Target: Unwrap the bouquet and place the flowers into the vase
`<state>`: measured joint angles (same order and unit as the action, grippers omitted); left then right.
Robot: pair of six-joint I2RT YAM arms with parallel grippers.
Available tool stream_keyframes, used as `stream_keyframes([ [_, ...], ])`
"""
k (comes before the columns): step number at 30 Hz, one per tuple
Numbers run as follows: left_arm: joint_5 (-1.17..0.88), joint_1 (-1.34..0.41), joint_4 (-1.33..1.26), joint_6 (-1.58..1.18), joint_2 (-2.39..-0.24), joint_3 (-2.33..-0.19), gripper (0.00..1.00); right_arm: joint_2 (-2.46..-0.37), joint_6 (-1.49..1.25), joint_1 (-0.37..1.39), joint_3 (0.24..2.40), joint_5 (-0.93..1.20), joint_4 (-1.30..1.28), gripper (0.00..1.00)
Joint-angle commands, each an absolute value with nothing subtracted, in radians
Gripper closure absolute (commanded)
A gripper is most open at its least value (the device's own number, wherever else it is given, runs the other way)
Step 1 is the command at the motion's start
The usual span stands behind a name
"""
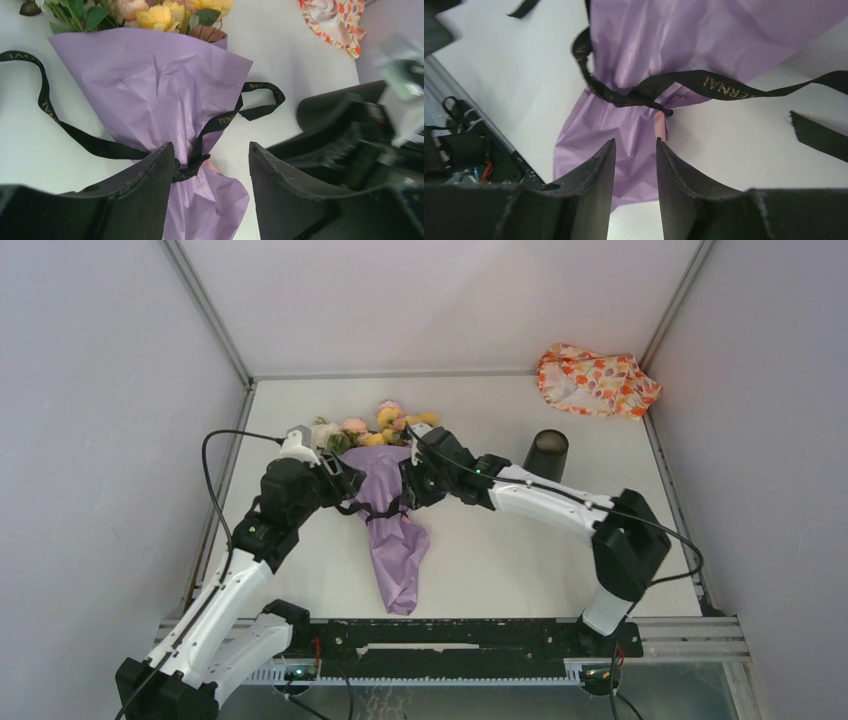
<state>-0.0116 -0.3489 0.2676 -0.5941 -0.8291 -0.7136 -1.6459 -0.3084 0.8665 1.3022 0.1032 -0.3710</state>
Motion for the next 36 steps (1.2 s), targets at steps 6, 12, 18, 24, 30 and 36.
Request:
stream_keyframes([
  [6, -0.009, -0.353, 0.267, -0.588, -0.768, -0.639, 0.39, -1.834, -0.36, 0.865, 1.368, 0.197, -0.268, 0.5],
  [12, -0.017, -0.354, 0.257, -0.589, -0.792, -0.637, 0.39, -1.902, -0.354, 0.867, 1.396, 0.179, -0.275, 0.49],
  [18, -0.021, -0.354, 0.255, -0.595, -0.793, -0.631, 0.39, -1.966, -0.337, 0.866, 1.457, 0.13, -0.292, 0.5],
  [24, -0.023, -0.353, 0.266, -0.594, -0.778, -0.633, 0.39, -2.029, -0.311, 0.866, 1.533, 0.101, -0.358, 0.57],
  [30, -0.018, -0.354, 0.264, -0.59, -0.796, -0.631, 0.38, -1.922, -0.336, 0.873, 1.424, 0.091, -0.321, 0.55],
  [36, -0.038, -0.354, 0.243, -0.598, -0.822, -0.631, 0.38, -1.744, -0.32, 0.907, 1.341, 0.0, -0.328, 0.5],
])
